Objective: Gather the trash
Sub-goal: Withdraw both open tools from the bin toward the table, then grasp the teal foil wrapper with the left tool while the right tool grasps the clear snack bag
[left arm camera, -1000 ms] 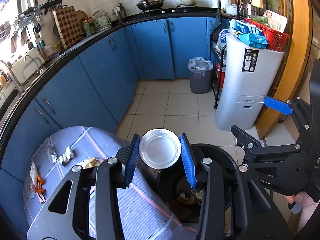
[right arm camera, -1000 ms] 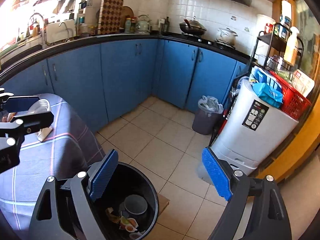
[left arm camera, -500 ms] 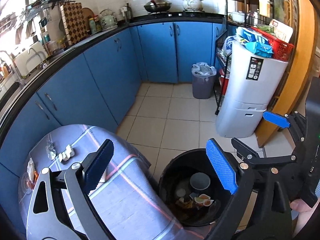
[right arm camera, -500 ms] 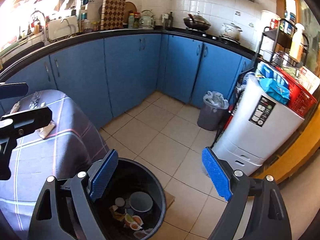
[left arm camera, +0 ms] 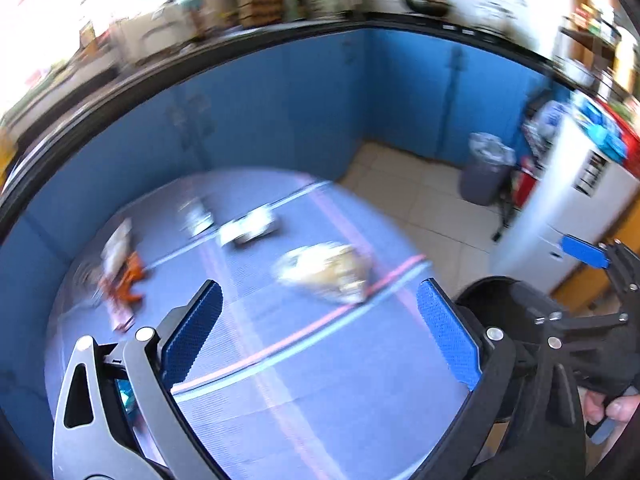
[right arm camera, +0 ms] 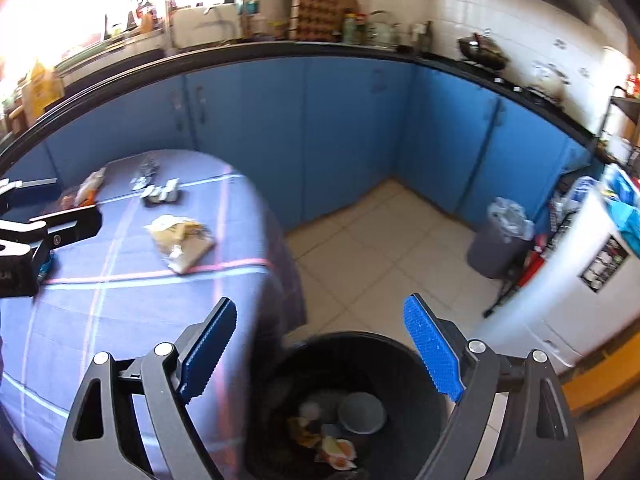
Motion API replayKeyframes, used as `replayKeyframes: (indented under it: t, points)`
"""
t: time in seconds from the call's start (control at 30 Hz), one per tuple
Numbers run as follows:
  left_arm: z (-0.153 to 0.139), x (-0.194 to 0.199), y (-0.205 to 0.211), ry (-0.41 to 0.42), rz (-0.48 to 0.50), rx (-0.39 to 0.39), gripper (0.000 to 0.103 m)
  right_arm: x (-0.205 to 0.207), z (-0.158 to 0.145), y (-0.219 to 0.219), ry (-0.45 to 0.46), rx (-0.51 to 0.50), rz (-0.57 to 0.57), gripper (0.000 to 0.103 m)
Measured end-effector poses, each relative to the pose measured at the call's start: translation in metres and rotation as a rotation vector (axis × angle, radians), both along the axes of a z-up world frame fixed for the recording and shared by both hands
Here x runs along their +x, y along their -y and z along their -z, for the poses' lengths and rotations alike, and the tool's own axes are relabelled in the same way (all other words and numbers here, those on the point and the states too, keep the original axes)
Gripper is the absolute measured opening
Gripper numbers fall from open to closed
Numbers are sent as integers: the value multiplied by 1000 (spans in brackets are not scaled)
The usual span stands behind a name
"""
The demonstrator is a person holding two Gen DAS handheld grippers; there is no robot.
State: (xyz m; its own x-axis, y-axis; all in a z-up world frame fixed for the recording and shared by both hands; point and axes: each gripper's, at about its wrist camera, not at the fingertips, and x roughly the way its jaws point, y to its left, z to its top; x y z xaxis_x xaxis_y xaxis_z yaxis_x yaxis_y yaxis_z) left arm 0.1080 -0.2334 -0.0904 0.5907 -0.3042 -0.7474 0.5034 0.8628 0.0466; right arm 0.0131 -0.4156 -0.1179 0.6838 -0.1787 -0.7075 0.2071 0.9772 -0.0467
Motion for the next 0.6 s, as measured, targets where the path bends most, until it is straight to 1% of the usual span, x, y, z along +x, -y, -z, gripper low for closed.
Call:
replayKeyframes:
  t: [0.07,0.13,0.23,0.33,0.43,0.6]
  points:
    - [9,13,-32,-30,-73,-12,97,15,4,-11,-9,26,-27,84]
    - [15,20,-56,-40,-117,-14,97,28,7,-25,-16,36,-51,84]
    - [28,29,-96,-48,-200,13,97,47,13,-46,-29,52,-98,84]
    - [42,33,-126,-62,-256,32,97,65,20,-67,-47,53,-136,83]
    - [57,35,-149,-71,-279,64,97,85,26,-89,-64,43,-174,84]
    - [77,36,-166,-76,-275,113,97,114,42,-111,-101,24,-203,84]
